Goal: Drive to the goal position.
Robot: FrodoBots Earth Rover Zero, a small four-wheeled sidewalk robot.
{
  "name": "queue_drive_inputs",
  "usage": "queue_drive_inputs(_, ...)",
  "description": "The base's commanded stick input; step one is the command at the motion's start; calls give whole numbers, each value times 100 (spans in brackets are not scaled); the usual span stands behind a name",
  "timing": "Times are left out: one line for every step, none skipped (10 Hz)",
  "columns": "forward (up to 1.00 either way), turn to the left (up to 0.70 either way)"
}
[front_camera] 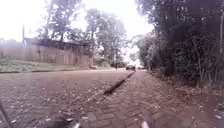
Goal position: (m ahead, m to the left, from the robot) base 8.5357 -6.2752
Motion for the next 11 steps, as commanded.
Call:
queue_drive_inputs(-70,15)
queue_drive_inputs(-70,16)
queue_drive_inputs(-70,11)
queue_drive_inputs(-70,6)
queue_drive_inputs(-70,1)
queue_drive_inputs(-70,11)
queue_drive_inputs(-70,14)
queue_drive_inputs(-70,11)
queue_drive_inputs(-70,7)
queue_drive_inputs(-70,4)
queue_drive_inputs(-42,12)
